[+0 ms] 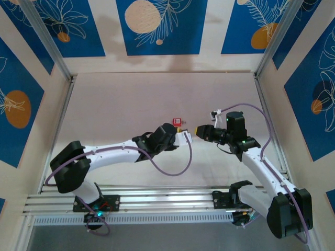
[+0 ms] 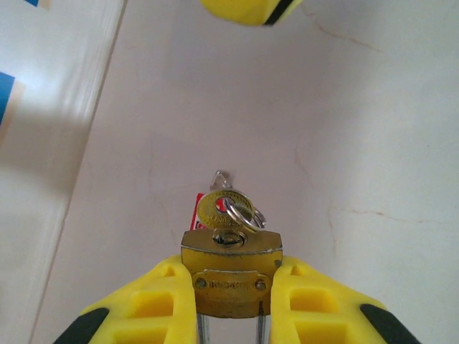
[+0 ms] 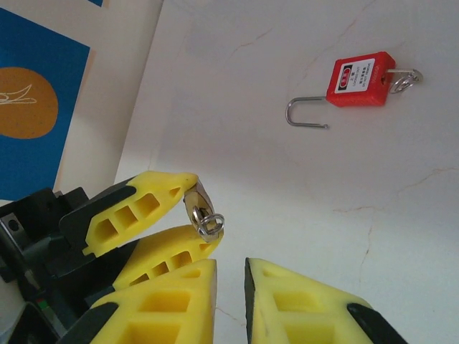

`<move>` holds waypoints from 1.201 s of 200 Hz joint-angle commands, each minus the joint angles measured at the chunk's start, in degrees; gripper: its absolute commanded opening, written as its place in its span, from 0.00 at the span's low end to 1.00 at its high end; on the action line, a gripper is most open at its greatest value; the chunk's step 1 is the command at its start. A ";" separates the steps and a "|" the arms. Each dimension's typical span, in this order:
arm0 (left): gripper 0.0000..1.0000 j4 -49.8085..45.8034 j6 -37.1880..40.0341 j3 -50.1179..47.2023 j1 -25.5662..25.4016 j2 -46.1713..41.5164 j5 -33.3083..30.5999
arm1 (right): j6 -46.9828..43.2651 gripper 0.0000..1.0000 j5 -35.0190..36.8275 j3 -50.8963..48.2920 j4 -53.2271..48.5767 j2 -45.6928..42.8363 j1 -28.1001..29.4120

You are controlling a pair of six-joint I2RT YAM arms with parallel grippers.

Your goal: Unlock with the key

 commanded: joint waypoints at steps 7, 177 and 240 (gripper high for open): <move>0.03 9.77 9.73 -3.83 -1.75 -2.66 -6.34 | 1.27 0.20 -1.96 -1.33 2.03 -0.52 -0.71; 0.02 47.89 44.50 -18.32 -10.15 6.37 -20.62 | -3.91 0.24 4.47 -3.61 3.51 0.18 8.09; 0.01 51.52 46.80 -18.90 -10.54 7.65 -20.73 | -4.57 0.27 1.99 -4.82 4.60 1.96 8.09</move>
